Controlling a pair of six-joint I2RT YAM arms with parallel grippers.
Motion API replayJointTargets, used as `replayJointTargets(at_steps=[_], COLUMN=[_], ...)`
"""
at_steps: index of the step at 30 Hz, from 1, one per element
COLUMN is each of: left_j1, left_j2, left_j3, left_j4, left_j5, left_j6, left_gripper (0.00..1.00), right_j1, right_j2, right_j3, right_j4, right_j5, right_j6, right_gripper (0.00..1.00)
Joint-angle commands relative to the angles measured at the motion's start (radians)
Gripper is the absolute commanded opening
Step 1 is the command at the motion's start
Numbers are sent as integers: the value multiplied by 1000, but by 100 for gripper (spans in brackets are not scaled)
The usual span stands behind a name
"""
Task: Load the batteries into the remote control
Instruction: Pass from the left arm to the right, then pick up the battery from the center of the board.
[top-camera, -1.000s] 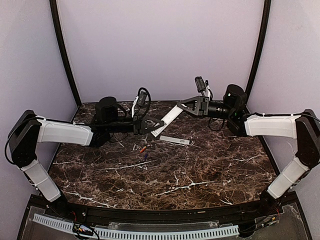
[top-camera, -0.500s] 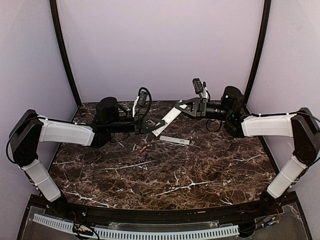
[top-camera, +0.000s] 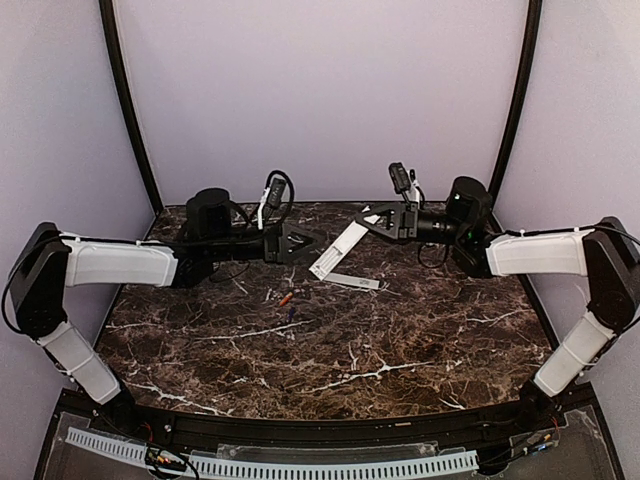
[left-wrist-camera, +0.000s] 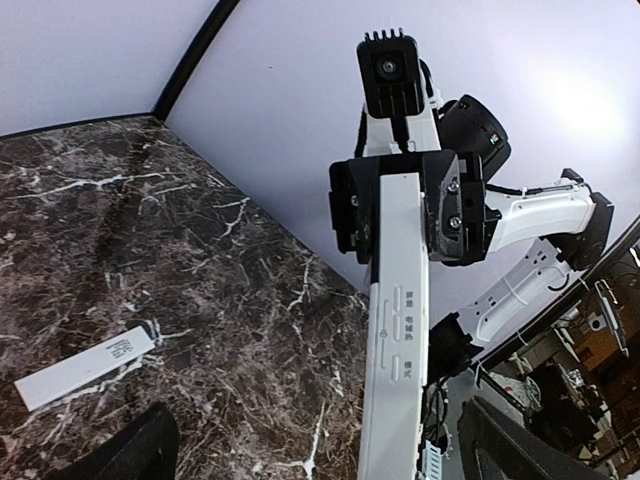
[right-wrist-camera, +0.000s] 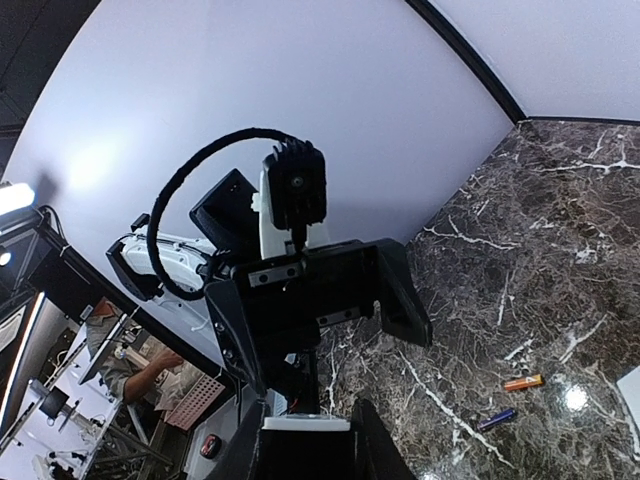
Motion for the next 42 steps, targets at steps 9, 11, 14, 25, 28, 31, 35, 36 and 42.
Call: replayJointTargets(at_steps=[9, 11, 14, 25, 28, 31, 35, 36, 42], left_j1=[100, 102, 101, 71, 43, 30, -5, -14, -49], left_j2=[-260, -261, -252, -92, -46, -16, 49, 69, 131], left_j3=[-36, -11, 28, 145, 166, 186, 225, 236, 263], left_j4=[-463, -566, -712, -977, -1006, -1026, -1070, -1080, -1099], left_j5=[-316, -347, -388, -458, -498, -506, -535, -536, -532], left_j6=[222, 293, 380, 480, 484, 483, 497, 500, 507], left_gripper=[99, 99, 98, 55, 49, 44, 39, 38, 34], right_j1=[-100, -106, -108, -138, -156, -162, -166, -167, -174], right_j2=[-122, -136, -151, -157, -161, -173, -182, -183, -180], right_j3=[-87, -90, -93, -119, -144, -172, -204, -209, -232], right_j4=[-64, -94, -121, -189, -185, -178, -162, -160, -140], right_j5=[-74, -85, -110, -97, -84, -60, -42, -39, -30], right_j6=[-91, -121, -157, -193, -176, -165, -155, -152, -132], right_gripper=[0, 0, 0, 0, 0, 0, 0, 0, 0])
